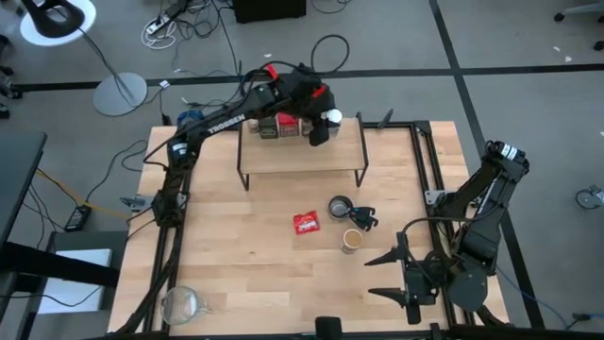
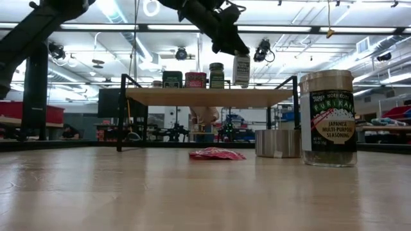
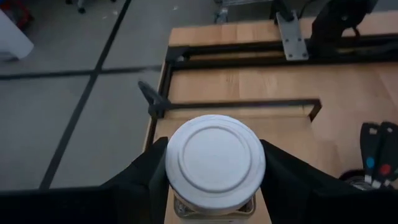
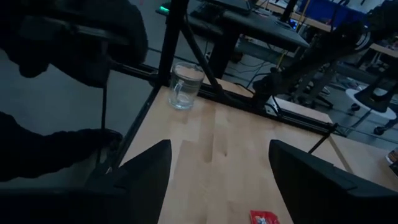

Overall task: Shelf spices
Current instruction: Put the white seasoning bottle on the shelf

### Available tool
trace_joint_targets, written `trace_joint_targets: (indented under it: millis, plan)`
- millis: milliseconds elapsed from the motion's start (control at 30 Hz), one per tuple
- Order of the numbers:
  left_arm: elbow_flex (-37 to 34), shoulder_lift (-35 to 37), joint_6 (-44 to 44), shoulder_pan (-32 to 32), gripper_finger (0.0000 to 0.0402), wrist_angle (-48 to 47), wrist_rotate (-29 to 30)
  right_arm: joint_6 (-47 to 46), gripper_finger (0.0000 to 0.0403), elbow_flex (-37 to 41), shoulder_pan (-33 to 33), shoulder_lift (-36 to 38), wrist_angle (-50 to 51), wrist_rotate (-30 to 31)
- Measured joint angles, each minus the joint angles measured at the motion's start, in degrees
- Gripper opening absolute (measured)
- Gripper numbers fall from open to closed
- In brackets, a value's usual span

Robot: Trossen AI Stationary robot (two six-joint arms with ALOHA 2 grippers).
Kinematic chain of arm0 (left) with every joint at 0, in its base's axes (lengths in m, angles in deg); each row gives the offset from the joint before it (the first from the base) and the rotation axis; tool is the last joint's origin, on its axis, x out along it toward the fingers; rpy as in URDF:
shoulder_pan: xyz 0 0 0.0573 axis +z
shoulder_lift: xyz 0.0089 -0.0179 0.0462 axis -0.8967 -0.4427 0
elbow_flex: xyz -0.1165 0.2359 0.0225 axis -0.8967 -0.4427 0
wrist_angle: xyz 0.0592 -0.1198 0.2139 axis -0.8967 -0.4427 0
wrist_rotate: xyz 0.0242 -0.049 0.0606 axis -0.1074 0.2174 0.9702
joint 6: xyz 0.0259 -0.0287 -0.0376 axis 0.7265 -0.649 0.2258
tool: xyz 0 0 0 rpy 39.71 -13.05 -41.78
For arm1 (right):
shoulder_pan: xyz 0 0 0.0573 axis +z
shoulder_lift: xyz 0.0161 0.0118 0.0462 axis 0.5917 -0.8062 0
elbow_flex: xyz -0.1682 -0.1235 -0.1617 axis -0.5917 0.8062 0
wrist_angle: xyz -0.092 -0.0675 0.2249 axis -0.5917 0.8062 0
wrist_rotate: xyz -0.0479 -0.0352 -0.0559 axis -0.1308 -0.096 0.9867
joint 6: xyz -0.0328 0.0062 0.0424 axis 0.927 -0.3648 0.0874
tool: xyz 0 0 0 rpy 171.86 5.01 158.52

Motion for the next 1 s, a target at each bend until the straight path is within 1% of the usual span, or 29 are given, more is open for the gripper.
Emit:
trace_joint_targets:
  millis: [133,533,767,1000]
  plan:
    - [-0.3,0.0,0.0,0.5,0.0192,-2.8,0.0,0.1,0.0266,0.0,0.0,0.0,0.0,0.0]
    - [-0.7,0.1,0.0,0.5,0.0192,-3.0,0.0,0.0,0.0265,-0.1,0.0,0.0,-0.1,0.0]
    - [-0.7,0.1,-0.3,0.3,0.0223,-4.0,0.0,0.0,0.0258,-0.1,0.0,0.0,-0.1,0.0]
    - [-0.8,0.1,-0.9,-0.4,0.0229,-4.1,0.0,-0.5,0.0256,-0.1,0.0,0.0,-0.1,0.0]
